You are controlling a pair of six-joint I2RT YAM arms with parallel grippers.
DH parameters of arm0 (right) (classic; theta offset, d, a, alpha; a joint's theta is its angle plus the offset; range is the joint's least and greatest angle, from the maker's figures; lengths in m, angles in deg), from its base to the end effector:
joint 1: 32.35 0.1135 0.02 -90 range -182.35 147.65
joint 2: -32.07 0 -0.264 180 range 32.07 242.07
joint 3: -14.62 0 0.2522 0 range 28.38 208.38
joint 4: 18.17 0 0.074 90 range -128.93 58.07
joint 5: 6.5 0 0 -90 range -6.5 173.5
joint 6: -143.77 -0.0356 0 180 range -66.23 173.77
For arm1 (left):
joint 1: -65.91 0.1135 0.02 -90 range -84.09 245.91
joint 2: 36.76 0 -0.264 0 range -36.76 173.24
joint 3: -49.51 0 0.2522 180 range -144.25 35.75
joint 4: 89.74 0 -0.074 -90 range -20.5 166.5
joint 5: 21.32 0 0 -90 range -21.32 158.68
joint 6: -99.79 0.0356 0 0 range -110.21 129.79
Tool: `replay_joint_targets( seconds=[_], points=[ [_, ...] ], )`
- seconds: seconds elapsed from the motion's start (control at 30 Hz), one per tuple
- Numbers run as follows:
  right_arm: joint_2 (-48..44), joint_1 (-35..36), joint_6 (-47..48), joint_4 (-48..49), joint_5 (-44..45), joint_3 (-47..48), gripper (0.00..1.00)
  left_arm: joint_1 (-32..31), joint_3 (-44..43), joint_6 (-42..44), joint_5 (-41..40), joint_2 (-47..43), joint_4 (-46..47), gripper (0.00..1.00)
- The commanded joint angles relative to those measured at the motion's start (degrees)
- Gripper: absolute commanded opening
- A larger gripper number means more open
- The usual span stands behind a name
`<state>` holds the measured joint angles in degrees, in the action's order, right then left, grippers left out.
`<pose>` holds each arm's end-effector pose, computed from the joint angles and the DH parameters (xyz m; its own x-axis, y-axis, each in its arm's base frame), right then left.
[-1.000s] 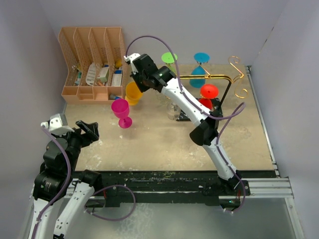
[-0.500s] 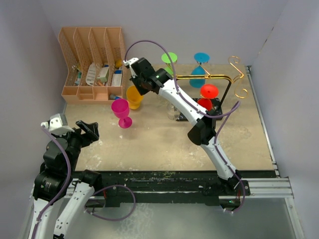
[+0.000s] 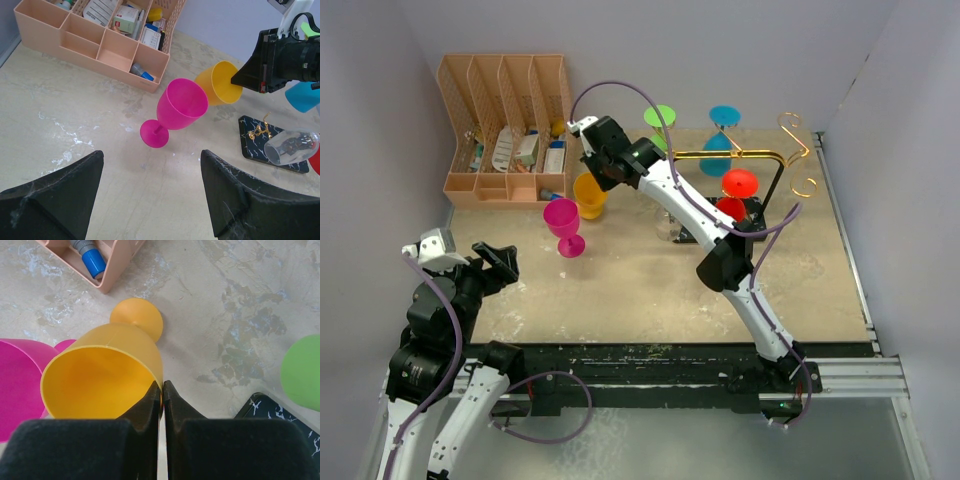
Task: Take the wine glass off the wine glass rack
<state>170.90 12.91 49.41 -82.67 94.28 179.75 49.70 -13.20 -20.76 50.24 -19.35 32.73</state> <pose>0.3781 0.3721 0.3316 -0.4792 -0.3775 -0.7924 -0.5595 0.8270 -0.0556 0.0519 -0.0034 0.3489 -0.1589 -0.4560 -0.8757 -0.1310 0.8889 -0.4390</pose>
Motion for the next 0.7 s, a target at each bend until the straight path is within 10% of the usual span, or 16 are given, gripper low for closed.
replay_joint_targets(
  seconds=[0.0, 0.67],
  points=[
    [0.0, -0.3, 0.1, 1.2, -0.5, -0.2, 0.07, -0.1, 0.0, 0.9, 0.0, 0.5, 3.1, 0.81],
    [0.2, -0.2, 0.1, 2.8, -1.2, -1.1, 0.31, -0.1, 0.0, 0.8, -0.5, 0.5, 2.9, 0.81]
  ],
)
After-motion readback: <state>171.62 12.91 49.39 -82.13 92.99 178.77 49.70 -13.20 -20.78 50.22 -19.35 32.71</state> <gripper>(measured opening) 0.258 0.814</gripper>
